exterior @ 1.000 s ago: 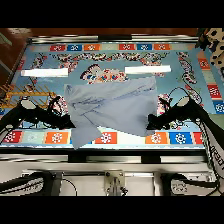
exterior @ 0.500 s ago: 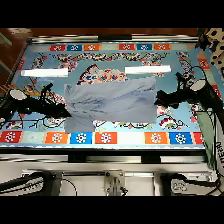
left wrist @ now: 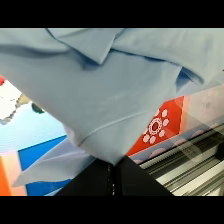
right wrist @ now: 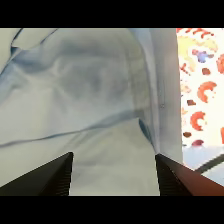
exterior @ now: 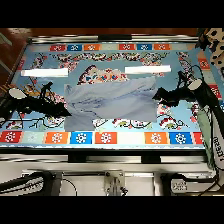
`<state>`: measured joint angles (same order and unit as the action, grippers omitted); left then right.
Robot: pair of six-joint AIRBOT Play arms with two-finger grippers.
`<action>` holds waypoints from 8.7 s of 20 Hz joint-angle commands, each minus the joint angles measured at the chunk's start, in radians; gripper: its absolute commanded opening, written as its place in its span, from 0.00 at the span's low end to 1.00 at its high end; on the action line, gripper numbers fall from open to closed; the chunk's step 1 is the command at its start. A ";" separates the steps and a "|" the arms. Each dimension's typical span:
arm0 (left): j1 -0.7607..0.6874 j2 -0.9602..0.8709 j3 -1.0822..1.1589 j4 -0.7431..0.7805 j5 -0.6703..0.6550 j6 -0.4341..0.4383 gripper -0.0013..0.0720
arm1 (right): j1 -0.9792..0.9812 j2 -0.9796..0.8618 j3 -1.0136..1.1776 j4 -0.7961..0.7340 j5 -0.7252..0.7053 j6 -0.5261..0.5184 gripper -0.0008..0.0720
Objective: Fold the shirts.
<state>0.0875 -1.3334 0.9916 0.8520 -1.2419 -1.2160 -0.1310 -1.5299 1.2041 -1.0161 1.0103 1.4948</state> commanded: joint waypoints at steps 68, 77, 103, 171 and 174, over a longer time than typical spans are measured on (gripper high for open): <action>0.003 -0.249 0.555 -0.046 0.166 -0.184 0.06 | 0.029 -0.073 0.322 -0.013 -0.059 0.107 0.08; 0.106 -0.270 0.650 -0.033 -0.316 -0.241 0.68 | -0.062 -0.010 0.403 -0.004 0.333 0.042 0.75; 0.189 0.029 -0.381 0.103 0.164 -0.086 0.15 | -0.276 0.284 -0.143 -0.197 0.559 -0.051 0.86; 0.011 -0.426 0.650 0.131 0.461 -0.086 0.05 | 0.073 -0.196 0.332 -0.174 -0.542 0.000 0.08; -0.014 -0.507 0.650 0.131 0.517 -0.088 0.05 | 0.079 -0.254 0.332 -0.169 -0.581 0.001 0.08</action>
<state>0.0994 -1.7485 1.6218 0.9852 -0.8135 -1.3064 -0.0643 -1.7233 1.5372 -1.1927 0.5877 1.4986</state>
